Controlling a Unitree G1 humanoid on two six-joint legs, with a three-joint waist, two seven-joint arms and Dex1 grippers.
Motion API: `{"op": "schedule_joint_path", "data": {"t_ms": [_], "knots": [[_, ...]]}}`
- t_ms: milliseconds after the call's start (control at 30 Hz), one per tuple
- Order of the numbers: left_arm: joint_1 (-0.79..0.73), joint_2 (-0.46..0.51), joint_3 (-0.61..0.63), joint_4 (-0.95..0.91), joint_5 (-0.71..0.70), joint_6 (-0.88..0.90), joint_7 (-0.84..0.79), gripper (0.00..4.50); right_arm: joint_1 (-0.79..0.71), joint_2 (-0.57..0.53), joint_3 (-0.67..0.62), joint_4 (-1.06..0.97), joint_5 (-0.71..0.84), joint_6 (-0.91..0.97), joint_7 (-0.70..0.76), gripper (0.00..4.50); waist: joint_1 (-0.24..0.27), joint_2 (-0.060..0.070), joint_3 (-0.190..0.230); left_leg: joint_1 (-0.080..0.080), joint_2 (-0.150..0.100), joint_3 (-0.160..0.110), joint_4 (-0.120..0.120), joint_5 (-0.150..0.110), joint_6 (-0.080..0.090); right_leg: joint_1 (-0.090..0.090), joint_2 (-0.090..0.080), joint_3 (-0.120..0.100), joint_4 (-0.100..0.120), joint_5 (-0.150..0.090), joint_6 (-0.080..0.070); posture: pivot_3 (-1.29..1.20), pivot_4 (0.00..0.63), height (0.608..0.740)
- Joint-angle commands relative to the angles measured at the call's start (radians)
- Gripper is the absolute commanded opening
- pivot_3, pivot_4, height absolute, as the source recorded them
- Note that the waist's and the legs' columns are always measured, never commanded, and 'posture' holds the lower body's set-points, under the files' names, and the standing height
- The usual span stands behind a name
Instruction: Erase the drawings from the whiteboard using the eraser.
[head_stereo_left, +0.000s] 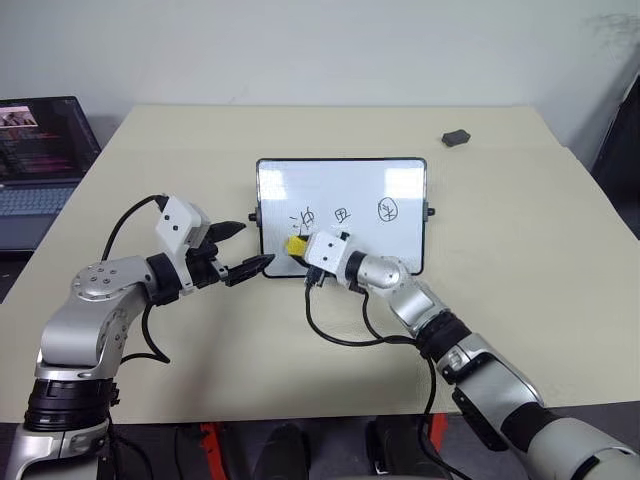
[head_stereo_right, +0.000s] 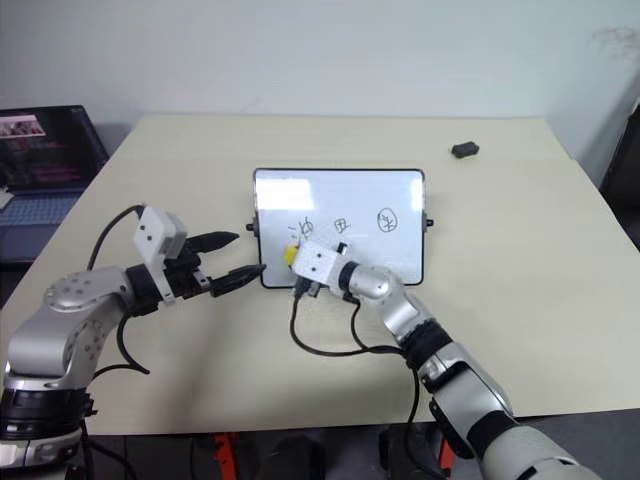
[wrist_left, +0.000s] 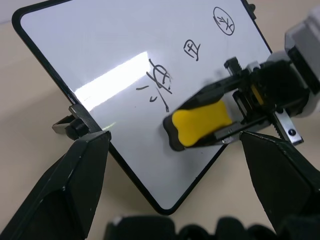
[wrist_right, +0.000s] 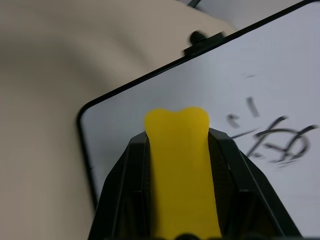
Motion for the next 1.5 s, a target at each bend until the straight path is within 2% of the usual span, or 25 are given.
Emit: {"op": "schedule_joint_path", "data": {"t_ms": [33,200,400,567,833,967,1100,1167,1367,1500], "knots": [[-0.018,0.003,0.029,0.015,0.002,-0.012,0.013,4.50,-0.033,-0.003,-0.052,-0.013,0.003,-0.044,-0.047,1.18,0.001,0.000,0.000,0.003,0.000,-0.001,0.000,0.000,0.000,0.003,0.000,0.000,0.000,0.000,0.000,0.00,0.150,0.740],[-0.012,0.008,0.026,0.033,0.017,-0.025,0.014,4.50,-0.093,0.021,-0.141,-0.053,0.046,-0.092,-0.116,1.18,0.000,0.000,0.001,0.000,0.000,-0.001,-0.001,0.000,0.000,0.001,0.001,0.000,-0.001,0.000,0.000,0.00,0.150,0.740],[0.006,0.004,0.015,0.014,0.019,-0.026,0.016,4.50,-0.144,0.014,-0.162,0.025,-0.026,-0.035,-0.220,1.18,0.000,0.000,0.001,-0.004,0.001,0.000,-0.005,0.000,-0.001,-0.005,0.001,0.000,-0.004,-0.001,0.000,0.00,0.150,0.740],[0.012,0.005,0.020,0.000,0.011,-0.017,0.018,4.50,-0.096,-0.005,-0.103,0.043,-0.064,0.018,-0.132,1.18,0.000,-0.002,-0.001,-0.015,0.001,0.001,-0.002,0.000,-0.001,-0.016,0.000,0.001,-0.002,-0.001,0.000,0.00,0.150,0.740],[0.007,0.006,0.019,0.007,0.010,-0.016,0.016,4.50,-0.006,-0.032,-0.014,-0.064,-0.081,0.166,0.075,1.17,0.000,-0.002,-0.002,-0.008,0.001,0.001,-0.002,0.000,-0.001,-0.010,0.000,0.000,0.001,-0.001,-0.001,0.00,0.150,0.740],[0.006,0.006,0.018,0.010,0.011,-0.016,0.015,4.50,-0.037,-0.023,-0.063,-0.066,-0.082,0.166,-0.028,1.17,0.000,-0.002,-0.002,0.002,0.001,-0.001,-0.003,0.000,-0.001,0.001,0.000,-0.001,0.000,-0.001,-0.001,0.00,0.150,0.740],[0.003,0.006,0.017,0.013,0.011,-0.017,0.014,4.50,-0.097,-0.019,-0.127,-0.026,-0.070,0.145,-0.177,1.17,0.007,-0.002,-0.001,0.002,0.000,-0.002,-0.002,0.001,-0.001,0.002,0.000,-0.001,0.000,-0.001,-0.001,0.00,0.150,0.740],[0.005,0.007,0.017,0.013,0.011,-0.016,0.012,4.50,-0.112,-0.018,-0.140,-0.020,-0.061,0.121,-0.208,1.17,0.011,-0.002,-0.001,0.002,0.000,-0.003,-0.002,0.001,-0.001,0.002,0.000,-0.002,0.000,-0.001,-0.001,0.00,0.150,0.740],[0.022,0.009,0.020,0.017,0.015,-0.017,0.012,4.50,-0.121,0.015,-0.146,-0.032,-0.053,0.067,-0.246,1.17,0.007,-0.002,-0.001,-0.001,0.000,-0.002,-0.004,0.001,-0.001,0.000,0.000,-0.001,-0.003,-0.001,-0.001,0.00,0.150,0.740],[0.036,0.010,0.021,0.009,0.013,-0.014,0.011,4.50,-0.099,0.028,-0.084,-0.029,-0.062,0.054,-0.153,1.17,0.001,-0.002,-0.001,-0.002,0.000,-0.002,-0.005,0.001,-0.001,-0.002,0.000,-0.001,-0.004,-0.001,-0.001,0.00,0.150,0.740]]}}
